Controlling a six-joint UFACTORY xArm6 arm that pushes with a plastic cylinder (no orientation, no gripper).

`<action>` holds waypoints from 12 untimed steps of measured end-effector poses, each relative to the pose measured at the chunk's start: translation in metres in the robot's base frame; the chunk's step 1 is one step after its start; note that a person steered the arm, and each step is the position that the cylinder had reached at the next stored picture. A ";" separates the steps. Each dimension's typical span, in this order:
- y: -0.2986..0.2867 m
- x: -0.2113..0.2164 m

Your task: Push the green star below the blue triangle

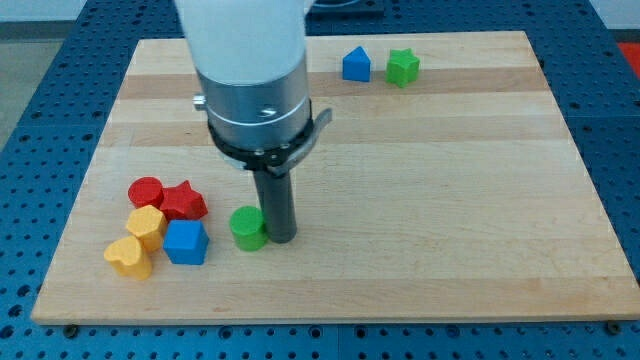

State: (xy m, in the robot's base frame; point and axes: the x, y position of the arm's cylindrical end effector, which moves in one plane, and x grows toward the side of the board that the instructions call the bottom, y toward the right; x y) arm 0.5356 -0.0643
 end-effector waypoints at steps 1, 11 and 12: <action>-0.020 0.000; 0.190 -0.238; 0.216 -0.275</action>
State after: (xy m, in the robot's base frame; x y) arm 0.2607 0.1514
